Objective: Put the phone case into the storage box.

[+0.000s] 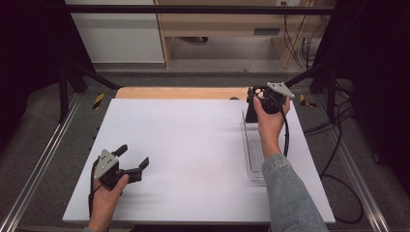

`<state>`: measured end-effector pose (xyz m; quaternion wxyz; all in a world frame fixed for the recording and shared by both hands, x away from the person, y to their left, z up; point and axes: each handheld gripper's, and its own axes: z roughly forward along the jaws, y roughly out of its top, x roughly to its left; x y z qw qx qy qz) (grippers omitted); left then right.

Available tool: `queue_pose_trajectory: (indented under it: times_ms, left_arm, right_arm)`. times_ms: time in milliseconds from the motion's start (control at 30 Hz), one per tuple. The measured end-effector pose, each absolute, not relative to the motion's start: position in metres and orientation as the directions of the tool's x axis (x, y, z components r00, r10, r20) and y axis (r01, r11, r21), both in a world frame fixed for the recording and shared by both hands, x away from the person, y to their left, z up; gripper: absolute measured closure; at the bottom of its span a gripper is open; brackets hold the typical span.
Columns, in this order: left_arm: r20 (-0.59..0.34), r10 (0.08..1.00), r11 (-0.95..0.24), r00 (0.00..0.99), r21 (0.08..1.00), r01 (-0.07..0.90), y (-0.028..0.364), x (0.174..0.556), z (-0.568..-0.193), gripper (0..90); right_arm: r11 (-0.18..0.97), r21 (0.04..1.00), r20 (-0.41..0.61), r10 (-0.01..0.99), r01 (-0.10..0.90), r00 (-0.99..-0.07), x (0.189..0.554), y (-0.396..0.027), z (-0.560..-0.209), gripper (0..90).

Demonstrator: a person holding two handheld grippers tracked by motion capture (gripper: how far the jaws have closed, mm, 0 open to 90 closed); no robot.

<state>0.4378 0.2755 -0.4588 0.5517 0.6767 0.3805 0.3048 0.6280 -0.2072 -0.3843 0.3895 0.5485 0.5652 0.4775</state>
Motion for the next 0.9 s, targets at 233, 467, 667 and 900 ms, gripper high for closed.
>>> queue_pose_trajectory:
  times_ms: [233,467,667,900]
  left_arm:
    - [-0.003,0.849,-0.109,0.528,0.977,0.181,0.274,0.438,-0.460,4.4]
    - [0.007,0.844,-0.122,0.536,0.976,0.178,0.272,0.437,-0.460,4.4]
    - [0.010,0.841,-0.127,0.542,0.976,0.178,0.270,0.437,-0.460,4.4]
    - [0.012,0.839,-0.129,0.544,0.976,0.177,0.269,0.437,-0.460,4.4]
  right_arm:
    - [-0.060,0.961,0.089,0.991,0.272,-0.097,0.632,-0.206,-0.391,13.3]
    - [-0.043,0.959,0.074,0.992,0.281,-0.100,0.633,-0.203,-0.394,13.3]
    - [-0.026,0.954,0.059,0.993,0.298,-0.104,0.635,-0.202,-0.401,13.3]
    - [-0.036,0.952,0.069,0.993,0.303,-0.099,0.636,-0.202,-0.406,13.2]
